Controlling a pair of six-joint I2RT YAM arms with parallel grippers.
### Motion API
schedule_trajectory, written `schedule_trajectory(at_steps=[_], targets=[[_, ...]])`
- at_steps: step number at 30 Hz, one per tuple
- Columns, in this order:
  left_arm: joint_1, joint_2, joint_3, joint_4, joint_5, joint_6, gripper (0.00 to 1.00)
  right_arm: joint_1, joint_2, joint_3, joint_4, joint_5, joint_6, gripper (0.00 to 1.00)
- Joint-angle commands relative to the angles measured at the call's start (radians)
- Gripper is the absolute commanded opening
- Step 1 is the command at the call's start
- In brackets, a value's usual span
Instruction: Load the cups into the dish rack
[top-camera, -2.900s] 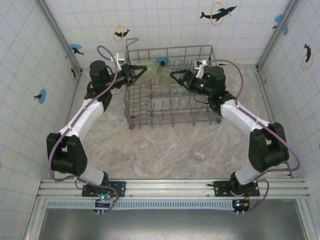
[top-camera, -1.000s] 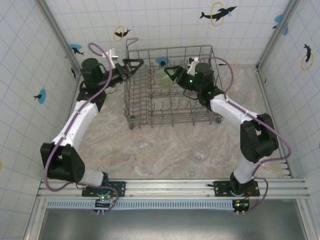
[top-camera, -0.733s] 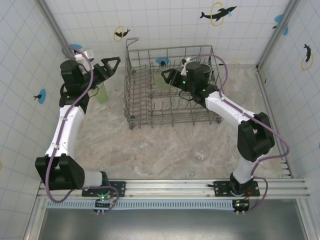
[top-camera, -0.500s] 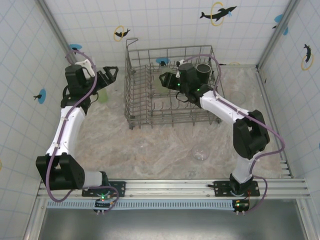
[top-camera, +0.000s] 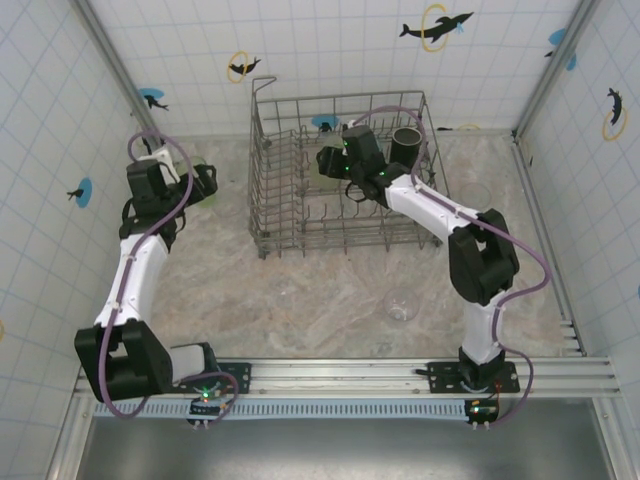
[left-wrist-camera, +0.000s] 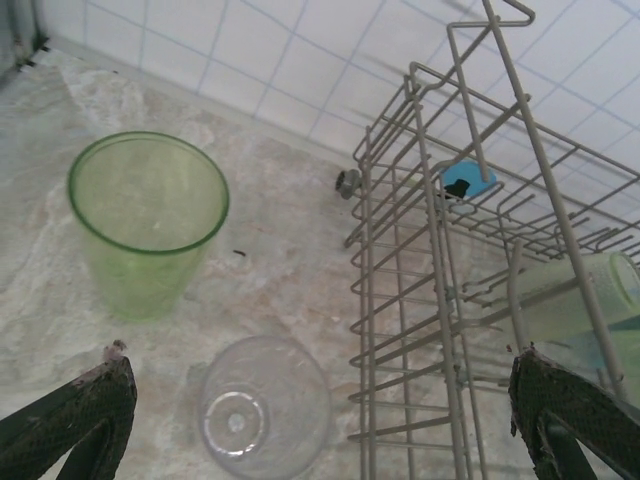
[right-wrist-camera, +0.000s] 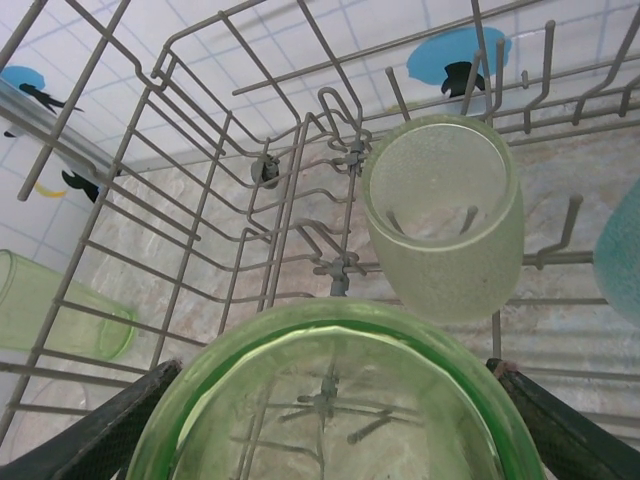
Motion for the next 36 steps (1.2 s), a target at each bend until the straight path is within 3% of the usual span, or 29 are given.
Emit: schedule_trajectory(at_steps=[1, 5, 36], targets=[[0.009, -0.051, -0.042, 0.054, -0.053, 0.03, 0.98, 0.014, 0.044, 0.064, -0.007, 0.031, -0.019, 0.52], [0.019, -0.069, -0.071, 0.094, -0.017, 0.001, 0.98, 0.03, 0.077, 0.104, -0.027, 0.065, -0.045, 0.52], [0.028, -0.017, -0.037, 0.03, -0.036, -0.036, 0.98, 0.096, 0.322, 0.364, -0.186, 0.211, -0.199, 0.57]])
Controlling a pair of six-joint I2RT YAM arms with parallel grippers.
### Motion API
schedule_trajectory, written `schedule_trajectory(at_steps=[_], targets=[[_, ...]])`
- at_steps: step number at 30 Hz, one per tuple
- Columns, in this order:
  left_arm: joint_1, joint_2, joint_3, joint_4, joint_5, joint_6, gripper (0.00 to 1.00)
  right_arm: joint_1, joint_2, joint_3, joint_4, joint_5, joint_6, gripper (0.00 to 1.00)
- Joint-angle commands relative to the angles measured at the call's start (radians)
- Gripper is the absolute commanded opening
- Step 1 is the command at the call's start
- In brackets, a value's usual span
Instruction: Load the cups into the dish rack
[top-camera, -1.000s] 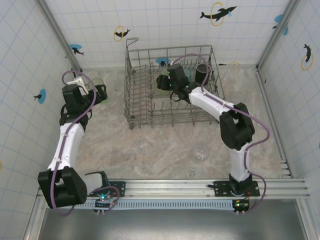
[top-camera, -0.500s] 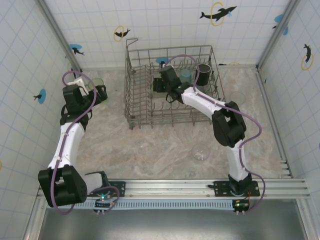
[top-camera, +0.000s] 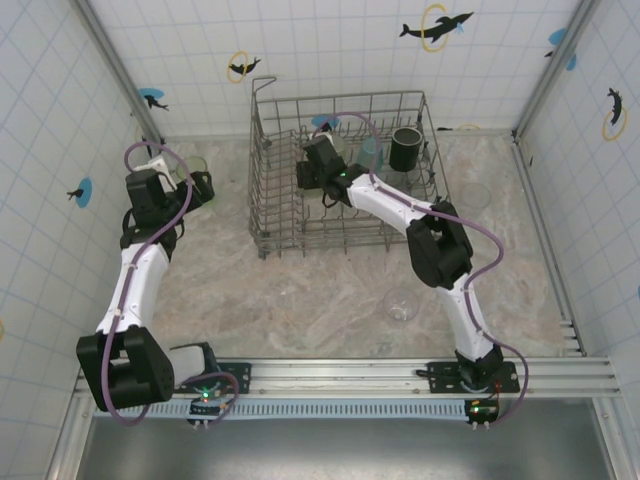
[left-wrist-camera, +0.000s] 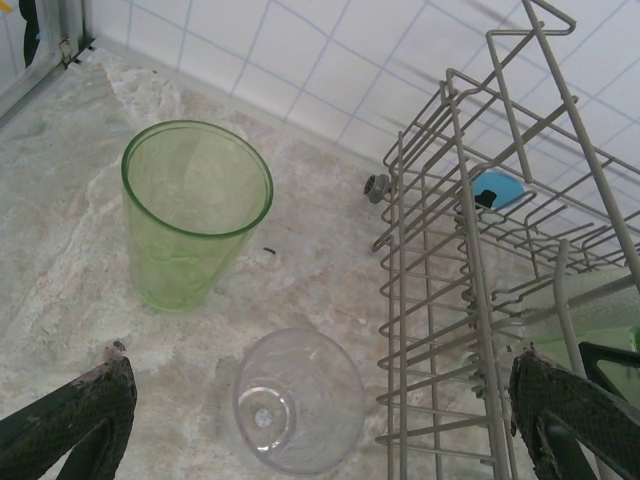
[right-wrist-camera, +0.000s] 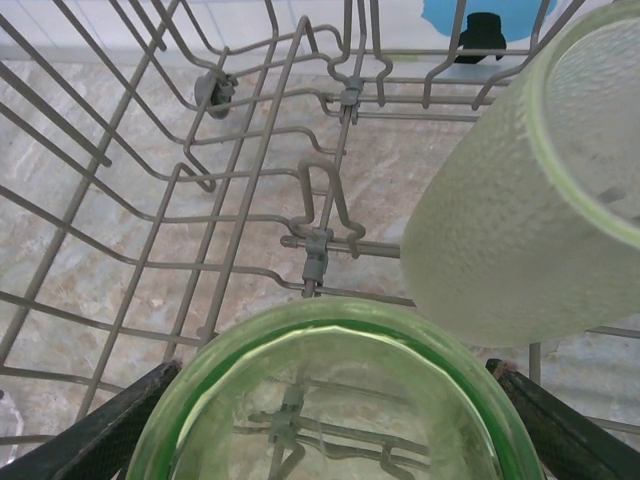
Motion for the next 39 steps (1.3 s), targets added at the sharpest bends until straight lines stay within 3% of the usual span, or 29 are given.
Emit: schedule_trajectory(at_steps=[1, 10, 18, 20, 34, 39], targets=[[0.009, 0.005, 0.027, -0.012, -0.012, -0.017, 0.98, 0.0, 0.029, 0.062, -0.021, 0.036, -0.021, 0.58], [0.015, 0.007, 0.028, -0.017, -0.028, -0.019, 0.98, 0.0, 0.103, 0.121, -0.078, 0.057, -0.055, 0.69], [0.017, 0.017, 0.03, -0.019, -0.032, -0.025, 0.98, 0.006, 0.074, 0.131, -0.085, 0.027, -0.034, 0.9], [0.02, 0.019, 0.033, -0.02, -0.032, -0.027, 0.98, 0.009, 0.063, 0.136, -0.098, 0.022, -0.03, 0.99], [0.025, 0.027, 0.033, -0.048, -0.173, -0.038, 0.98, 0.051, -0.139, 0.107, -0.214, 0.062, -0.071, 1.0], [0.025, 0.066, 0.034, -0.037, -0.174, -0.125, 0.98, 0.058, -0.275, -0.007, -0.189, -0.016, -0.044, 1.0]])
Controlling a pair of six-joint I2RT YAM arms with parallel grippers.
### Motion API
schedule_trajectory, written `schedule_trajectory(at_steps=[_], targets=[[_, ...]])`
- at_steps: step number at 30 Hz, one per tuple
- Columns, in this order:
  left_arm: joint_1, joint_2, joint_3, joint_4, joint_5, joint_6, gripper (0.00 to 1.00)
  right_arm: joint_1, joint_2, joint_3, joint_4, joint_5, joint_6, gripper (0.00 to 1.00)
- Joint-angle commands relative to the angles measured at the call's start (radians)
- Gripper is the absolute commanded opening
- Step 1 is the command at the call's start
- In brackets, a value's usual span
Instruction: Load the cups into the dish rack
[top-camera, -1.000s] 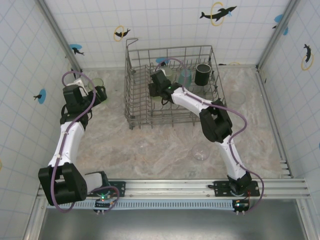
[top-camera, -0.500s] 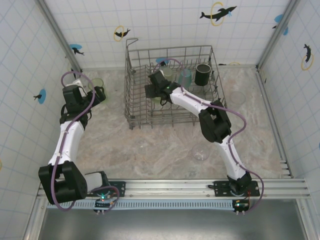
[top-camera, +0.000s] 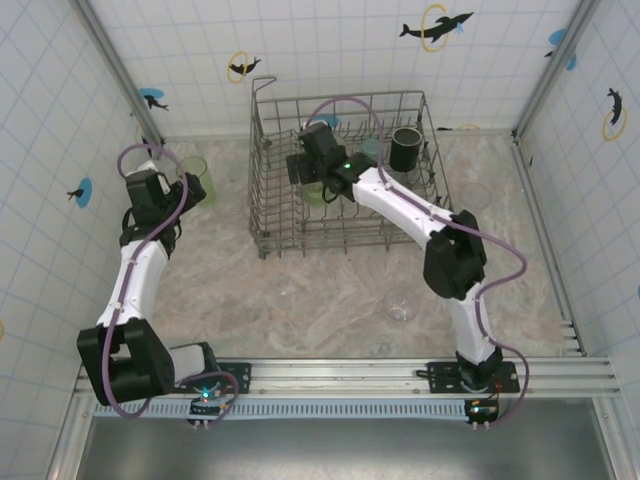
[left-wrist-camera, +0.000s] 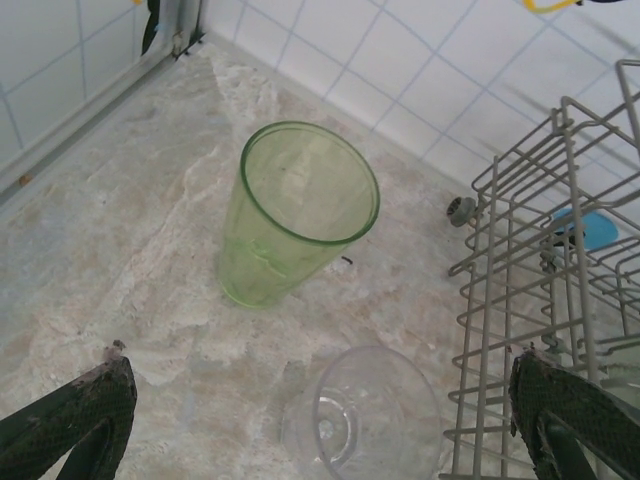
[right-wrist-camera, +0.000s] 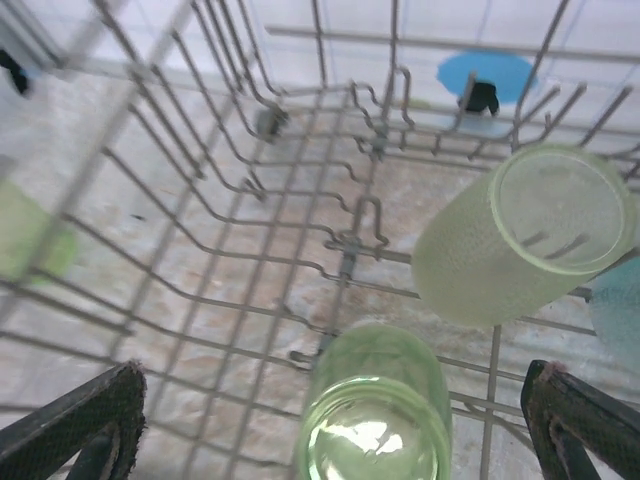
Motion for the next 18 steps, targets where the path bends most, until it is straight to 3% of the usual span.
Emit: schedule_trajectory(at_steps=[1, 11, 18], targets=[[0.005, 0.041, 0.042, -0.021, -0.034, -0.073, 0.98, 0.01, -0.135, -0.086, 0.014, -0.05, 0.011, 1.0], [0.011, 0.147, 0.12, -0.054, -0.055, -0.217, 0.98, 0.003, -0.399, -0.425, 0.114, -0.056, -0.013, 1.0], [0.02, 0.196, 0.123, -0.025, -0.093, -0.34, 0.98, -0.069, -0.504, -0.53, 0.149, -0.153, -0.032, 1.0]])
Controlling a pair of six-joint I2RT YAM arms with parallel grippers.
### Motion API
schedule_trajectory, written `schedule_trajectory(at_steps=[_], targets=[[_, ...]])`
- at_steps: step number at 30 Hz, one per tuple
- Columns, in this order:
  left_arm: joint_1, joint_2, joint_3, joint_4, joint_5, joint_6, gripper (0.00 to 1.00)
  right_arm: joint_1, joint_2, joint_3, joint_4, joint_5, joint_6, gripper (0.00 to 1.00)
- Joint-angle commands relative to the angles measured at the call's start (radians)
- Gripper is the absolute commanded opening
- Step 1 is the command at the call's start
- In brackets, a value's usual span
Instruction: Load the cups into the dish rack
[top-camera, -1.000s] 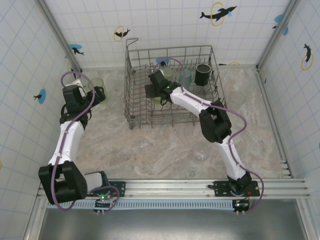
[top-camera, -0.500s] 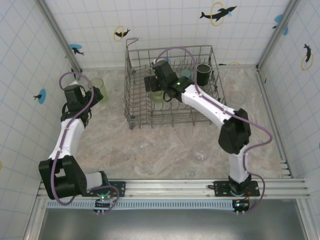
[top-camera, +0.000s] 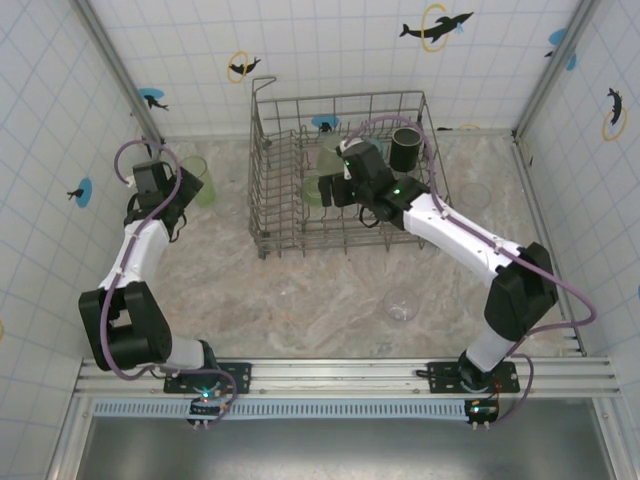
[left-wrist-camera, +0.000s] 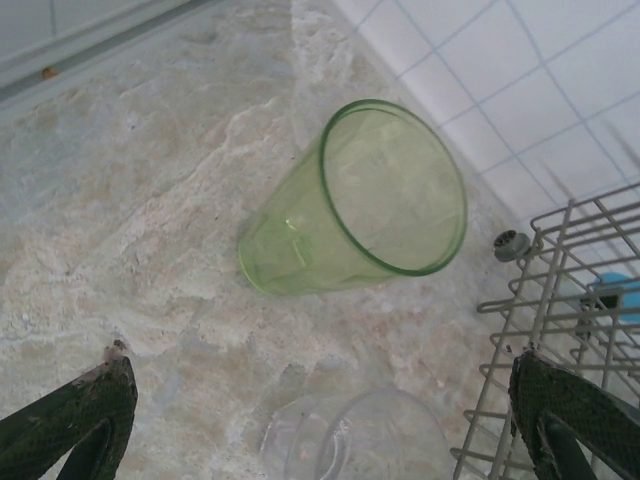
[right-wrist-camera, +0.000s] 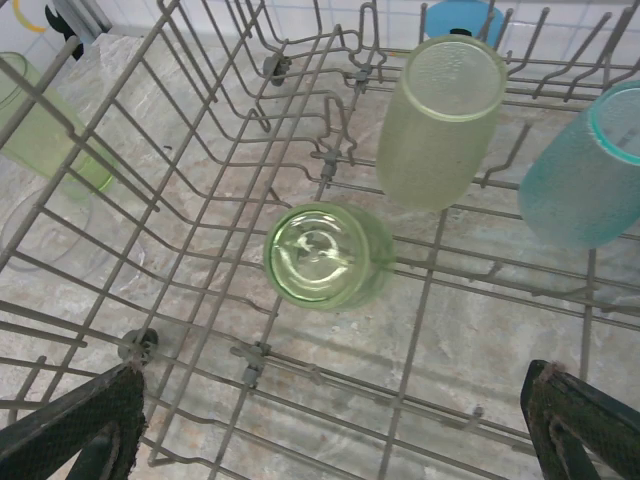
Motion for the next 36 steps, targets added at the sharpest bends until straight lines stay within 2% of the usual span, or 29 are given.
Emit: schedule_trajectory(at_steps=[1, 7, 13, 21, 36], targets=[[0.02, 0.019, 0.021, 0.037, -0.018, -0.093, 0.98, -0.036, -0.088, -0.033, 0.065, -0.054, -0.028, 1.0], [0.028, 0.023, 0.015, 0.089, -0.024, -0.16, 0.98, -0.124, -0.191, -0.137, 0.127, -0.141, -0.024, 1.0], [0.027, -0.01, -0.14, 0.302, 0.019, -0.259, 0.98, -0.212, -0.255, -0.209, 0.182, -0.234, 0.009, 1.0], [0.028, 0.061, -0.168, 0.43, 0.092, -0.279, 0.98, -0.242, -0.3, -0.26, 0.19, -0.243, 0.008, 1.0], [0.033, 0.213, -0.147, 0.565, 0.101, -0.311, 0.97, -0.252, -0.303, -0.244, 0.157, -0.234, 0.002, 1.0]])
